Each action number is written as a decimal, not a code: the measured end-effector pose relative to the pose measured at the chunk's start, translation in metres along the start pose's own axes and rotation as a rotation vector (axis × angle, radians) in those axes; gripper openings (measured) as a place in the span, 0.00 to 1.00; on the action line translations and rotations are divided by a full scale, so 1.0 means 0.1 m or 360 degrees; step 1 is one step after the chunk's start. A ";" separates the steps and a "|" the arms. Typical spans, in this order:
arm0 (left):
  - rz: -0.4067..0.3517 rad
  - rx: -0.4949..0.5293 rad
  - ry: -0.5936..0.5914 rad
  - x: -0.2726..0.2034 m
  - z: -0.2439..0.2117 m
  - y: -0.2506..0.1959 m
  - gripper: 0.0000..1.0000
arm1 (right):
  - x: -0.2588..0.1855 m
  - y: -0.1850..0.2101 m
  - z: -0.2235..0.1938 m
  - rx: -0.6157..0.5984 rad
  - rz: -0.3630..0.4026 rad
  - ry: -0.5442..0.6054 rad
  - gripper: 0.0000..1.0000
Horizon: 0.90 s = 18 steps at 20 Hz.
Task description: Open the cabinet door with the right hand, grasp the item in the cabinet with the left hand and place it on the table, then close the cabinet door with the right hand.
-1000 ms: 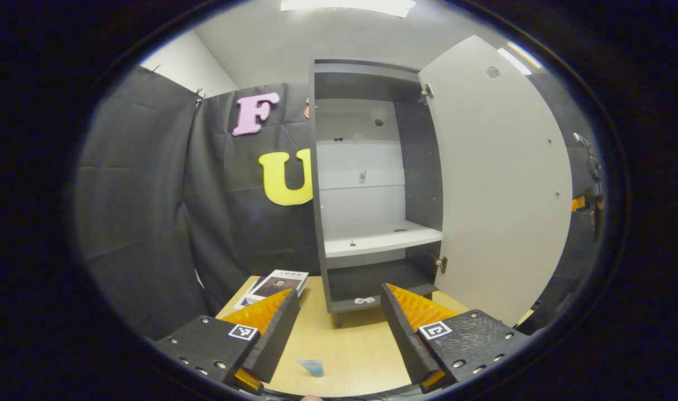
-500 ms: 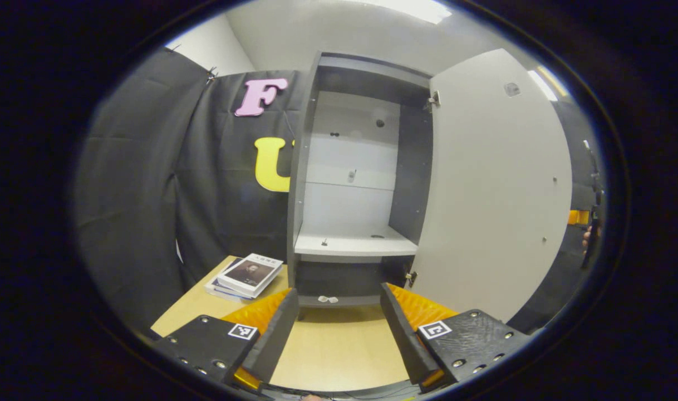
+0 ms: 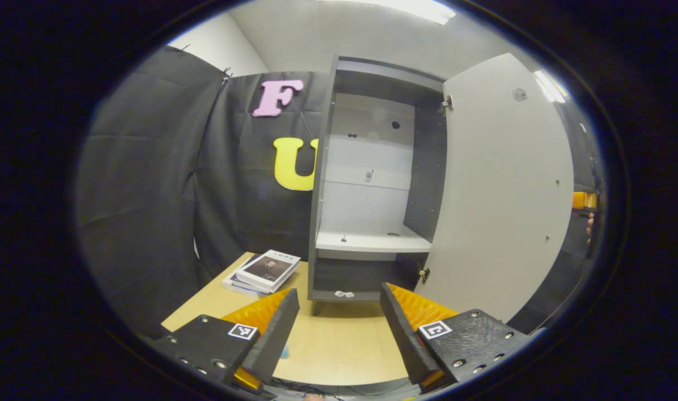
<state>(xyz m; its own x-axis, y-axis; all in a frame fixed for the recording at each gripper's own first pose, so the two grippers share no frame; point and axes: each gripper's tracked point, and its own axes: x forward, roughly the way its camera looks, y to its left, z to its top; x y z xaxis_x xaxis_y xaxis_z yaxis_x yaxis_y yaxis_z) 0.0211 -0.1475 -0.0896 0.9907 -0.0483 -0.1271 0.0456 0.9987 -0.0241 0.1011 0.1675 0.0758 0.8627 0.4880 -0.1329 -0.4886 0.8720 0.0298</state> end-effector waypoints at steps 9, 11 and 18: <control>-0.0066 0.0005 0.0003 0.40 0.01 0.85 0.89 | 0.07 0.68 -0.05 -0.0022 -0.0055 0.0077 0.96; -0.0032 0.0081 -0.0029 0.46 0.12 1.14 0.89 | 0.15 1.01 -0.07 -0.0036 -0.0030 0.0080 0.96; 0.0003 0.0003 -0.0067 0.56 0.15 1.86 0.89 | 0.50 1.88 -0.22 -0.0073 0.0120 0.0098 0.96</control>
<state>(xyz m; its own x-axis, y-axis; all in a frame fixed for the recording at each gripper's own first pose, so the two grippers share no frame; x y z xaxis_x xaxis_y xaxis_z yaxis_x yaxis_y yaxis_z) 0.0865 0.0362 -0.0866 0.9953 -0.0460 -0.0852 0.0442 0.9988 -0.0220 0.0496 0.3548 0.0533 0.8141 0.5478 -0.1928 -0.5588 0.8293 -0.0030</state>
